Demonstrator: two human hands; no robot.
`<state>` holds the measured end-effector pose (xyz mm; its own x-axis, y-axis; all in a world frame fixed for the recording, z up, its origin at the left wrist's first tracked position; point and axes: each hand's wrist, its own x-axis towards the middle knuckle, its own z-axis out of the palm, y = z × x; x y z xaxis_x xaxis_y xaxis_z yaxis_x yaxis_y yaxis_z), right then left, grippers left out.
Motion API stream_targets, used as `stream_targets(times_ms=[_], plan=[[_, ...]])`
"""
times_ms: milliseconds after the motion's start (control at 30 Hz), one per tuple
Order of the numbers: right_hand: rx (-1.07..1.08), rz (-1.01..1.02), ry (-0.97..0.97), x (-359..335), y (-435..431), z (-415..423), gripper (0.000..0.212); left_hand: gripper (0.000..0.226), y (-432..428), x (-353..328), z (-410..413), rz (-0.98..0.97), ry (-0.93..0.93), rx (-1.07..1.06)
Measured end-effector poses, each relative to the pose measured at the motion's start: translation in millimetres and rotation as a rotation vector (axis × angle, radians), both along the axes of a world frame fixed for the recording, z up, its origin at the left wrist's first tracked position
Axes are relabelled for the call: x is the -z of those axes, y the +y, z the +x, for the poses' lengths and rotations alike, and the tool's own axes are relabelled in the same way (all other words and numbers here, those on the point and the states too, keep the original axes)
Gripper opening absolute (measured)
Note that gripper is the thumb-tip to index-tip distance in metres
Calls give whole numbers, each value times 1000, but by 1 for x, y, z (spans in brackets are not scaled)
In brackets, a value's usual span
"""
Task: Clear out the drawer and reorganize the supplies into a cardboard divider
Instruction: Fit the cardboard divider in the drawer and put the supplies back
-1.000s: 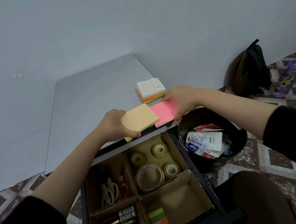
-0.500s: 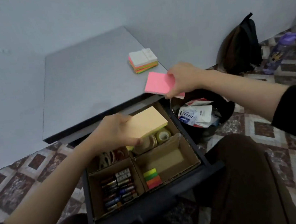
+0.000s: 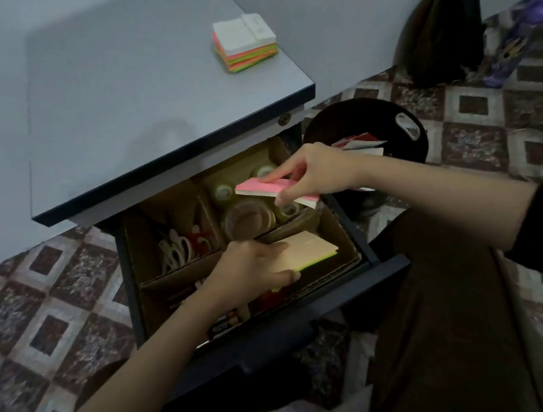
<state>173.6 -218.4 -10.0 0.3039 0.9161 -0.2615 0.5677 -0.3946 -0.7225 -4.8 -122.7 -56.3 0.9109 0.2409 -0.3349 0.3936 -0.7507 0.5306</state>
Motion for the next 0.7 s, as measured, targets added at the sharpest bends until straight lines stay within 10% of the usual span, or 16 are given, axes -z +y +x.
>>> stream_targets(times_ms=[567,700], plan=[[18,-26,136,51,28,10,43,71,-20,47,22,-40,134,33],[18,-31,146,48,27,9,43,44,-19,50,25,-145,157,43]])
